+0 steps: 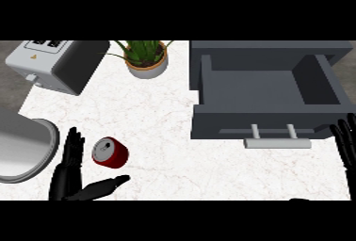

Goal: Pick up the can, place it into the drawer and close the drawer

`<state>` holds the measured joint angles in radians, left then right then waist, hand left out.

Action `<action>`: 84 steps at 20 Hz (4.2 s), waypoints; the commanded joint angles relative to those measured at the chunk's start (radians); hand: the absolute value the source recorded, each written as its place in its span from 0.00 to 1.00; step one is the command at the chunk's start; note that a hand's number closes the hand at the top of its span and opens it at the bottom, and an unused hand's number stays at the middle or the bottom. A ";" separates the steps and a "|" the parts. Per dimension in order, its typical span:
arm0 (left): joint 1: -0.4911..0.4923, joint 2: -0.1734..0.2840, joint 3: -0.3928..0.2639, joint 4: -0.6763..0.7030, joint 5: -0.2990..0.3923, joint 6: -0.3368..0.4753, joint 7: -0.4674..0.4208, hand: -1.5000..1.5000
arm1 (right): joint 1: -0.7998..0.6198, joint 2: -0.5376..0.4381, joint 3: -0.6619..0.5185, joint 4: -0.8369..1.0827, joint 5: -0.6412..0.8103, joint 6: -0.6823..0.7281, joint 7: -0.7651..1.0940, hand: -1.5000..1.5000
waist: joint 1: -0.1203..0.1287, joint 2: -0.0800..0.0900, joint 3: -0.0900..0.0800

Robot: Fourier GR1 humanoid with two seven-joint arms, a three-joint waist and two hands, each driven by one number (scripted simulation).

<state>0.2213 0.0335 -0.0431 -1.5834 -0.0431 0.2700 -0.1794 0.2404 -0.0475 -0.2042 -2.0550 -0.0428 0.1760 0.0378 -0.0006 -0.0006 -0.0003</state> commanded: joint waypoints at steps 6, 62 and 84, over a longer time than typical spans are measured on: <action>0.015 0.012 0.045 0.093 0.046 -0.063 -0.082 0.00 | 0.053 0.045 0.033 0.021 0.057 -0.005 -0.076 0.00 | -0.001 0.000 0.000; -0.353 -0.033 0.035 0.443 0.169 -0.066 -0.215 1.00 | 0.113 0.047 -0.027 -0.115 -0.053 0.039 0.001 0.00 | -0.003 -0.001 0.000; -0.589 0.050 0.000 0.215 0.123 -0.109 0.098 1.00 | 0.175 0.047 0.002 -0.210 -0.062 0.002 0.019 0.00 | -0.009 -0.001 0.001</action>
<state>-0.3143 0.0939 -0.0191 -1.3244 0.1115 0.1342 -0.1291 0.3458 -0.0078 -0.2211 -2.2268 -0.0981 0.1847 0.0809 -0.0046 -0.0019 0.0003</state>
